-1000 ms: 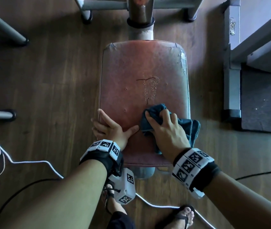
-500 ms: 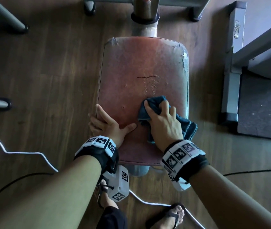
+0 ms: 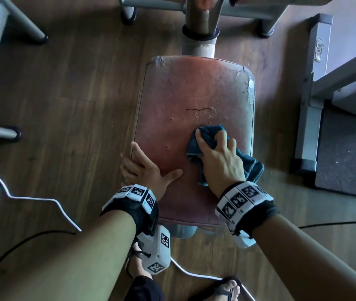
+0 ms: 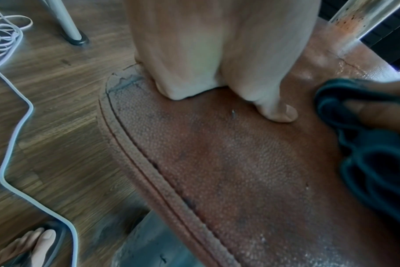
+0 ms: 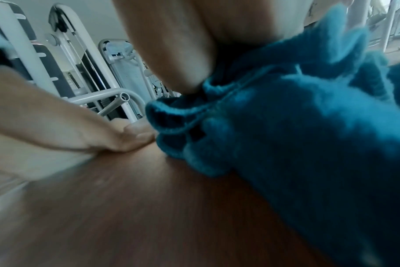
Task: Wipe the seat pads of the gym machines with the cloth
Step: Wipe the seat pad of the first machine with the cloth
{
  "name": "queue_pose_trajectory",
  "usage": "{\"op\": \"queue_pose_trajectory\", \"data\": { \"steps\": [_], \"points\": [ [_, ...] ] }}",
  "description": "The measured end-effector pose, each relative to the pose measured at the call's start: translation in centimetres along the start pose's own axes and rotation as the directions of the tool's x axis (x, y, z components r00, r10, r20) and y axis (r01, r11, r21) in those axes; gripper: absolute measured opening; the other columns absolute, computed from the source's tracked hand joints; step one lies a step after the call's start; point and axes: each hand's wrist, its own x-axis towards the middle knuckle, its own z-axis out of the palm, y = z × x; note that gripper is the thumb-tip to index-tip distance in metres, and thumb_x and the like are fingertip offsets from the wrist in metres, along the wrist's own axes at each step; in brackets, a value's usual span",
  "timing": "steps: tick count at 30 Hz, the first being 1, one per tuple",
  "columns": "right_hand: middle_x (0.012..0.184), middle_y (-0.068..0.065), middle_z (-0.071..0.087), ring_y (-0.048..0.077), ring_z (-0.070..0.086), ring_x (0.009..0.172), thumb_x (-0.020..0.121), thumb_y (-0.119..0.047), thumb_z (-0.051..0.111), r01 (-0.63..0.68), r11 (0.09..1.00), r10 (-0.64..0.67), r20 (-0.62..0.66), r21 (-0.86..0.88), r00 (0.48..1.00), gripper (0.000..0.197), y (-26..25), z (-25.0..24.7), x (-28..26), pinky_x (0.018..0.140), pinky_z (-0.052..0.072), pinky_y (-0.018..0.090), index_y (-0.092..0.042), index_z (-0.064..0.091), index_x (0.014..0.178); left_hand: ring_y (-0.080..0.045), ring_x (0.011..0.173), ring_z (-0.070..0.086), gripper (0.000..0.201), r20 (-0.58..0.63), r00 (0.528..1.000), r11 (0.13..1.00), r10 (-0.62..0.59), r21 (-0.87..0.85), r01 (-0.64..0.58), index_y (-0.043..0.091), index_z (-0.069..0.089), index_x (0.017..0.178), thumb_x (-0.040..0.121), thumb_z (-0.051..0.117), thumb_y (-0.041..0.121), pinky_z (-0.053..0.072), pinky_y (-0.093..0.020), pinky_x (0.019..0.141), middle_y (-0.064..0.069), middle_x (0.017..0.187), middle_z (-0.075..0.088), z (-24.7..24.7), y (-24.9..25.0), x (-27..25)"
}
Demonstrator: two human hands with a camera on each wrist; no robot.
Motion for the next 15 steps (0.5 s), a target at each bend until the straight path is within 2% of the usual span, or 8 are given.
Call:
{"op": "queue_pose_trajectory", "data": {
  "steps": [6,11,15],
  "points": [
    [0.137,0.012,0.023,0.033,0.033,0.115,0.096,-0.012,0.041,-0.037,0.998,0.040,-0.059,0.050,0.997,0.065,-1.4,-1.0,3.4,0.075,0.054,0.041,-0.033,0.016,0.151,-0.041,0.145,-0.001,0.145,0.074,0.996,0.999,-0.047,0.013,0.046,0.026,-0.036,0.142,0.054,0.067,0.079,0.015,-0.059,0.113,-0.019,0.155,-0.021,-0.3,0.2,0.3],
    [0.137,0.015,0.028,0.034,0.039,0.113,0.096,-0.014,0.038,0.058,0.998,-0.058,-0.029,-0.010,0.998,0.061,-1.5,-0.7,2.3,0.069,0.052,0.039,-0.027,0.017,0.152,-0.039,0.145,0.000,0.147,0.047,0.997,0.998,-0.055,0.004,0.055,0.027,-0.031,0.145,0.051,0.070,0.078,0.015,-0.058,0.113,-0.016,0.156,-0.019,-0.1,0.4,0.2],
    [0.136,0.014,0.027,0.034,0.039,0.113,0.097,-0.015,0.037,0.060,0.998,-0.059,-0.035,0.010,0.998,0.060,-2.4,-1.1,3.3,0.068,0.051,0.037,-0.027,0.018,0.152,-0.040,0.145,-0.001,0.145,0.058,0.996,0.998,-0.062,-0.001,0.062,0.027,-0.032,0.145,0.054,0.071,0.076,0.013,-0.058,0.113,-0.017,0.156,-0.020,-0.3,0.5,0.1]
  ]
}}
